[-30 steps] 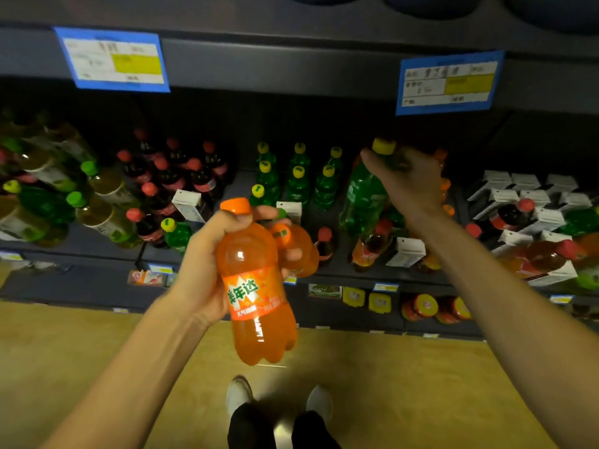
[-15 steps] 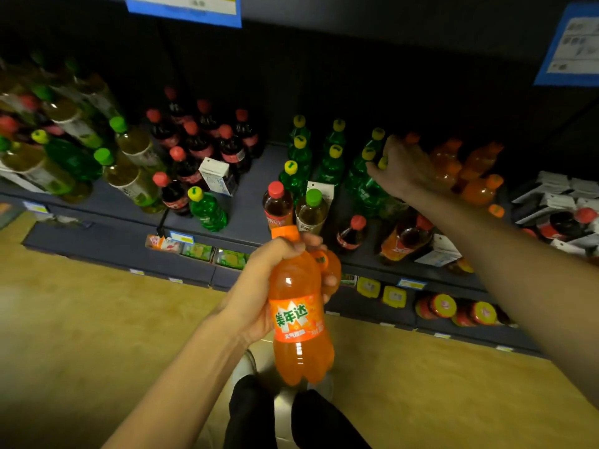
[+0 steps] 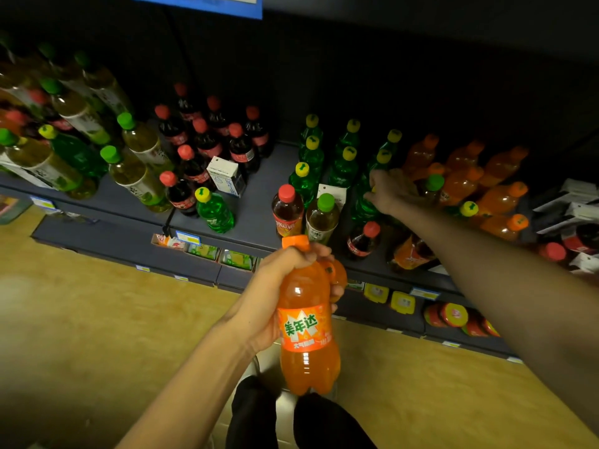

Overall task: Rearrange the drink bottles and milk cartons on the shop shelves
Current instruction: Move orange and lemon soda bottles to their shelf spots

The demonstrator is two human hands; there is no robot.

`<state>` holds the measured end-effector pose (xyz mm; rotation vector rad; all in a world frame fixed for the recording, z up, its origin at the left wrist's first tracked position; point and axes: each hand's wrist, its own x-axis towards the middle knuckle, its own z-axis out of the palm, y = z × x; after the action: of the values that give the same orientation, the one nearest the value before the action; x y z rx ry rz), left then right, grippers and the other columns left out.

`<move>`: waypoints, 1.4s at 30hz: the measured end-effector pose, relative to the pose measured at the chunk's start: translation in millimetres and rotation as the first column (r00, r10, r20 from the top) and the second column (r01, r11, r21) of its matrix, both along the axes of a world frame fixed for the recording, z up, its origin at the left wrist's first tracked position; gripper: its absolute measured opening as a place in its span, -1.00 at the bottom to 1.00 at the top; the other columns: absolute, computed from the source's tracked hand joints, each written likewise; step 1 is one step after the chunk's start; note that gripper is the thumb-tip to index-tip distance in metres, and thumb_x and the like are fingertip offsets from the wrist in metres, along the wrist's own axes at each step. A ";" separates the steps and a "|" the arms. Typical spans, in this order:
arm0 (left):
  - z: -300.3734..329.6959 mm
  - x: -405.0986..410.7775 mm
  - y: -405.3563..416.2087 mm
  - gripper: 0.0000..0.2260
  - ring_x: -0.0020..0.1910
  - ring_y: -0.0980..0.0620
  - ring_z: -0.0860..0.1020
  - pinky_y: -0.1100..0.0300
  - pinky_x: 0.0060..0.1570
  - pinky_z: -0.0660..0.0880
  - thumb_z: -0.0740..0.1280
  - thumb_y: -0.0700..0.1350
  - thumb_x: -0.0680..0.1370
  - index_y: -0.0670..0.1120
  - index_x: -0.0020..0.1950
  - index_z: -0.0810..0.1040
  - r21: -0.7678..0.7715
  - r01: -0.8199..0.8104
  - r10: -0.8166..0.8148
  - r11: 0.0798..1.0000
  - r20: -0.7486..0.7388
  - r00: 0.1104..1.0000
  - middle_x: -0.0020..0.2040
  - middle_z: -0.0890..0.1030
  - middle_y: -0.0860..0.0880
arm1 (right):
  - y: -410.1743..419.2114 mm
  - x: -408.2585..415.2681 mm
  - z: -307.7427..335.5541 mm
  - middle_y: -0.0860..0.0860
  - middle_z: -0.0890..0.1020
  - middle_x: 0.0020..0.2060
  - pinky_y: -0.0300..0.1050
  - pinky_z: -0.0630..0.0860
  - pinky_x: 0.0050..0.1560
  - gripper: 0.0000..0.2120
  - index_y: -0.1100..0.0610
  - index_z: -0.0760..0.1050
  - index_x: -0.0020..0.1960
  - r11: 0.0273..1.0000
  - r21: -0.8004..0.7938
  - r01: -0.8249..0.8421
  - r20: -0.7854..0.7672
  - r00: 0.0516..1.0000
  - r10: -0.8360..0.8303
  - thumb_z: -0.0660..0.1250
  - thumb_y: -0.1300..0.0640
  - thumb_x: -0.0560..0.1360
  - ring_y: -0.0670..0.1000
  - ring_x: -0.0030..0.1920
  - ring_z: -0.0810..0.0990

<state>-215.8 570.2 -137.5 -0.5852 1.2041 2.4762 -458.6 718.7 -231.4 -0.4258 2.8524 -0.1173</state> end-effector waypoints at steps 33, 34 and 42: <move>14.8 -26.0 62.0 -0.70 -0.08 -0.25 0.58 -0.04 -0.14 0.56 0.42 -0.01 0.31 -0.11 -0.02 0.62 -0.027 0.133 -0.134 0.991 -0.042 0.990 0.07 0.60 -0.25 | 189.6 -14.2 22.1 0.23 0.49 0.31 -0.02 0.42 0.17 -0.49 0.12 0.43 0.39 0.929 -0.038 0.368 0.183 0.916 -0.356 0.36 -0.11 0.54 0.27 0.31 0.45; 15.7 -27.0 63.9 -0.70 -0.08 -0.25 0.58 -0.04 -0.14 0.55 0.42 -0.01 0.32 -0.12 -0.01 0.62 -0.020 0.132 -0.133 0.991 -0.046 0.990 0.08 0.60 -0.25 | 190.4 -13.9 14.6 0.22 0.50 0.31 -0.05 0.41 0.13 -0.49 0.11 0.42 0.39 0.928 -0.054 0.368 0.204 0.914 -0.350 0.38 -0.10 0.53 0.26 0.30 0.46; 25.6 -29.0 75.0 -0.73 -0.11 -0.23 0.59 -0.04 -0.15 0.56 0.41 -0.03 0.33 -0.12 -0.03 0.61 -0.036 0.161 -0.164 0.986 -0.070 0.984 0.10 0.59 -0.23 | 189.0 -11.4 -13.8 0.25 0.51 0.28 0.03 0.47 0.13 -0.44 0.11 0.35 0.45 0.912 -0.174 0.370 0.201 0.920 -0.335 0.42 -0.01 0.52 0.30 0.25 0.49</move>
<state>-244.8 645.2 -112.0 -0.3909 1.2649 2.3640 -470.0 907.7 -245.2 0.0701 2.7260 -0.5004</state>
